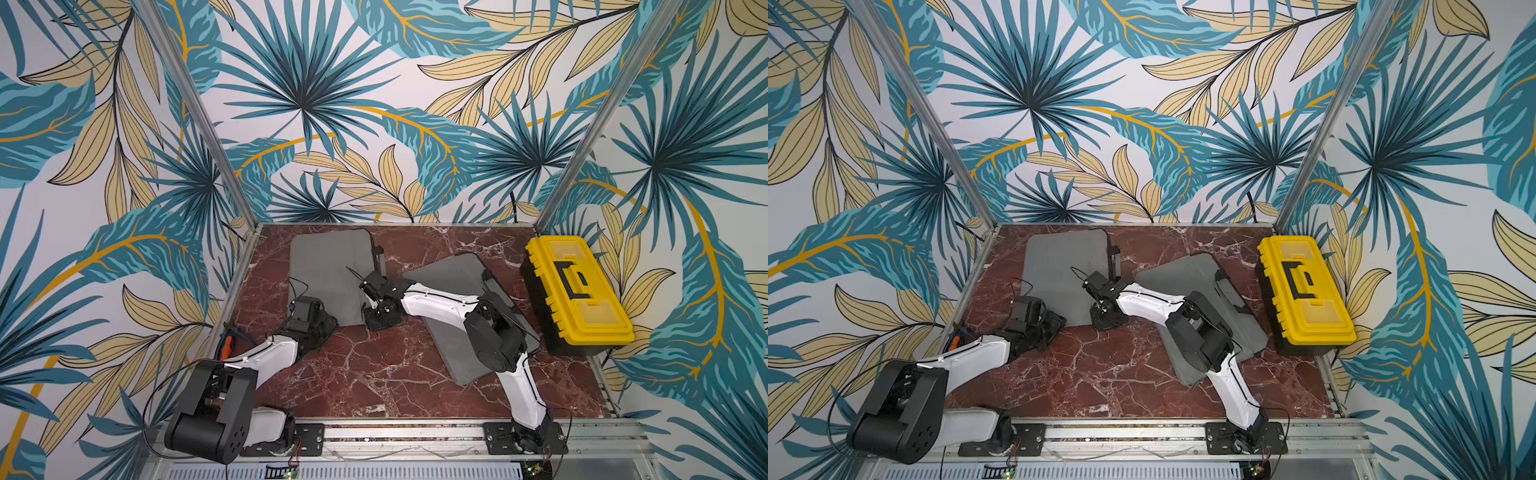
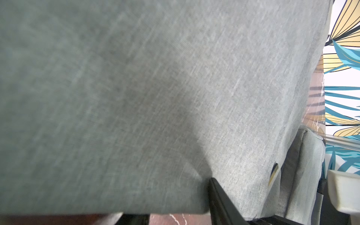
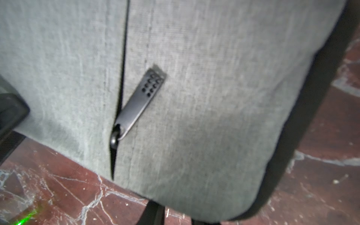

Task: Open the zippered laptop bag and take out the laptop
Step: Unzip the zipper on the zippered laptop bag.

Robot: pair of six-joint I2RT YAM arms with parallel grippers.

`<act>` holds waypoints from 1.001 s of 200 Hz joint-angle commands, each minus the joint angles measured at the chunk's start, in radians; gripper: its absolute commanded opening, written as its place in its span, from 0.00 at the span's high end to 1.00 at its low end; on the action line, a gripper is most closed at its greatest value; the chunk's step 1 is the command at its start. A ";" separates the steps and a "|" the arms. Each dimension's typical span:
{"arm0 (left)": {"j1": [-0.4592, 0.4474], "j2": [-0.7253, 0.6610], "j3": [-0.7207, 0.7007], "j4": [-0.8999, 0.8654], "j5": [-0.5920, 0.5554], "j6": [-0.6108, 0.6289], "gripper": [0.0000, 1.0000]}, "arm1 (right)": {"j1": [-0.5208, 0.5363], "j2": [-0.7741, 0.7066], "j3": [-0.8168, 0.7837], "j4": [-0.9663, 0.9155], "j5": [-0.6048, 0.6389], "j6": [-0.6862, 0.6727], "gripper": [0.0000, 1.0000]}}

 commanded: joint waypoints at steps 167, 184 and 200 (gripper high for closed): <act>-0.005 -0.002 0.024 0.011 -0.045 -0.028 0.76 | -0.028 -0.040 -0.077 -0.008 0.061 0.015 1.00; -0.001 -0.002 0.024 0.011 -0.049 -0.028 0.81 | -0.060 -0.054 -0.094 -0.008 0.074 0.007 1.00; 0.007 -0.001 0.024 0.012 -0.048 -0.027 0.85 | -0.066 -0.065 -0.105 -0.011 0.085 -0.001 1.00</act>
